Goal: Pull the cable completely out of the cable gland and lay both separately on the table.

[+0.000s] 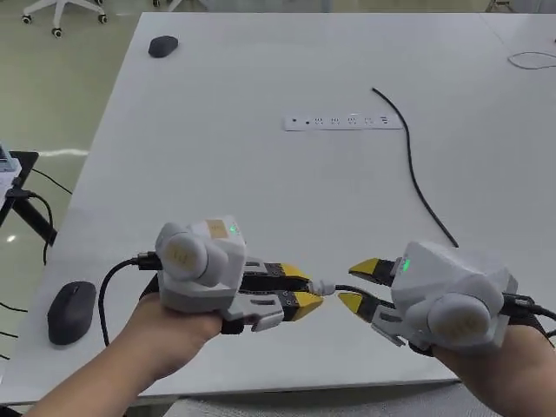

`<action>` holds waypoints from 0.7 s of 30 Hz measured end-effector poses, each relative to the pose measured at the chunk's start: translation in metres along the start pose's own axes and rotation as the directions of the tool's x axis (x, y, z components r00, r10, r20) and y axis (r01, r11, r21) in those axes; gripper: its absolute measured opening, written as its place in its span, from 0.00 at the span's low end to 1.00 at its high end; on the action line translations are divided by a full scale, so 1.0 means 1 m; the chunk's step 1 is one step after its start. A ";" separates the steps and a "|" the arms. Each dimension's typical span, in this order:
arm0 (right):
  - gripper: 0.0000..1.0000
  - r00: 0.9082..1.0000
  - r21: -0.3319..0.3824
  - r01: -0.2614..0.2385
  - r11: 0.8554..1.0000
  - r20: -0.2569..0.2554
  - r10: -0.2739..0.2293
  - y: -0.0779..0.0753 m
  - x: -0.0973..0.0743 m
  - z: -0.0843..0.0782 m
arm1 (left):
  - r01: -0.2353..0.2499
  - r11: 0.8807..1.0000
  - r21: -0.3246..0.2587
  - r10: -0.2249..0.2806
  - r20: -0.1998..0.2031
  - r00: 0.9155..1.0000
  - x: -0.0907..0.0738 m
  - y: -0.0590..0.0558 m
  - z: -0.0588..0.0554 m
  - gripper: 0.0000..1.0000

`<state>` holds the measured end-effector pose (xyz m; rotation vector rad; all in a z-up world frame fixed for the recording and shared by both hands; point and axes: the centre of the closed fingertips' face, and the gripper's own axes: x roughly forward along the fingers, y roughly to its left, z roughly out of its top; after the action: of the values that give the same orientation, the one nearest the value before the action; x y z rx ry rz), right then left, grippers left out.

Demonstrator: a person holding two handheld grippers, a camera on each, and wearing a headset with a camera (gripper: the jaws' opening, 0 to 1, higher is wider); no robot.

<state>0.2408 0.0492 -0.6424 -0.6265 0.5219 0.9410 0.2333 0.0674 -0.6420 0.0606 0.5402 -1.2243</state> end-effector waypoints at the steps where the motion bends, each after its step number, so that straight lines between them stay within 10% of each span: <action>1: 0.11 1.000 -0.017 -0.003 1.000 -0.011 0.002 0.002 0.001 -0.001 | -0.002 1.000 0.004 0.002 -0.001 1.000 0.000 -0.001 0.000 0.15; 21: 0.00 1.000 -0.005 -0.004 1.000 -0.012 0.004 0.006 0.000 -0.006 | -0.006 1.000 0.020 0.006 0.004 1.000 0.003 -0.008 0.004 0.14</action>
<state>0.2347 0.0483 -0.6482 -0.6359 0.5316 0.9432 0.2288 0.0610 -0.6374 0.0765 0.5245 -1.2241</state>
